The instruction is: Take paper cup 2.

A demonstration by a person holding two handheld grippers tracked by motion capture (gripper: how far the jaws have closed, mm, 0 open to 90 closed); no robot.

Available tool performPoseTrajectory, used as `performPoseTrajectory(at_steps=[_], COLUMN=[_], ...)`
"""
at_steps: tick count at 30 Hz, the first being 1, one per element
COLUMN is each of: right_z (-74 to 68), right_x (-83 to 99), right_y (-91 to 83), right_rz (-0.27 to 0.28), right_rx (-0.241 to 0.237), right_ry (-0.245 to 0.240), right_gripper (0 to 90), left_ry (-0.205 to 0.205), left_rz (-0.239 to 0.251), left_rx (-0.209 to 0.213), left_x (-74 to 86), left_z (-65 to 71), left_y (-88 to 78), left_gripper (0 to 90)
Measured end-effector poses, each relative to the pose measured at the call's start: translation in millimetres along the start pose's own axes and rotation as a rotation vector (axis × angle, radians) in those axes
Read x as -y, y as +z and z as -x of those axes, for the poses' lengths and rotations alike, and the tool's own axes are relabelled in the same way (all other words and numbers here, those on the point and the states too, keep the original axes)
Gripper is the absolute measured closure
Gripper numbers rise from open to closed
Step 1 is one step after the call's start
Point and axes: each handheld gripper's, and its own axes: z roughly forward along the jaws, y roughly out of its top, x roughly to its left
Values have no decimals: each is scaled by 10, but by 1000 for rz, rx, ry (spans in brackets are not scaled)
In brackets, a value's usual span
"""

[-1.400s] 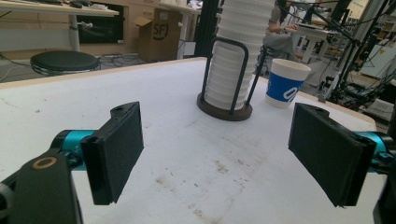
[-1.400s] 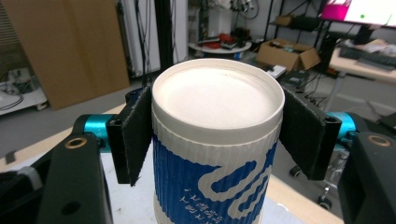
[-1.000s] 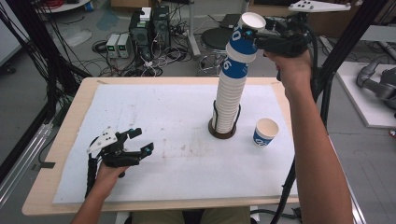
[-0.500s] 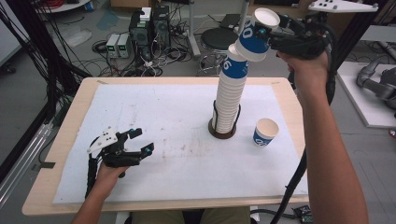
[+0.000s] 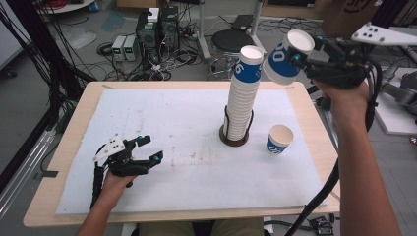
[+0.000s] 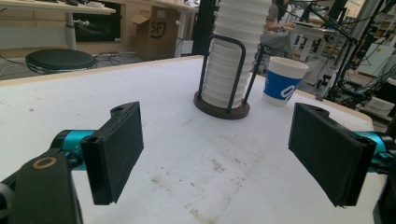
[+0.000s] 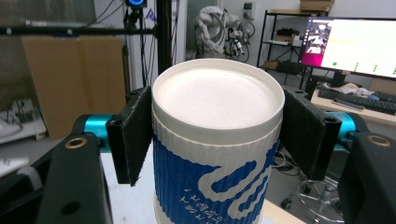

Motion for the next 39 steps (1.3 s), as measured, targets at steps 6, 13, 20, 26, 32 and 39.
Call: performPoseTrajectory(at_steps=[6, 13, 20, 26, 32, 39], right_z=[-68, -185, -245, -302, -368, -430], right_x=[265, 675, 1087, 1307, 1431, 1550], right_y=[-124, -127, -47, 44, 110, 217], right_rz=[-21, -49, -91, -121, -142, -157], right_rx=[-29, -102, -144, -179, -203, -230], right_ry=[17, 4, 28, 28, 24, 19], right_gripper=[309, 308, 309, 309, 309, 308], left_ry=[2, 12, 19, 36, 39, 40], left_rz=[3, 18, 9, -4, 4, 14], left_rx=[13, 15, 27, 33, 34, 40], left_x=[3, -1, 10, 19, 20, 13], left_z=[14, 28, 57, 69, 69, 81], left_y=[12, 18, 46, 55, 46, 32], left_gripper=[178, 158, 157, 158, 158, 158])
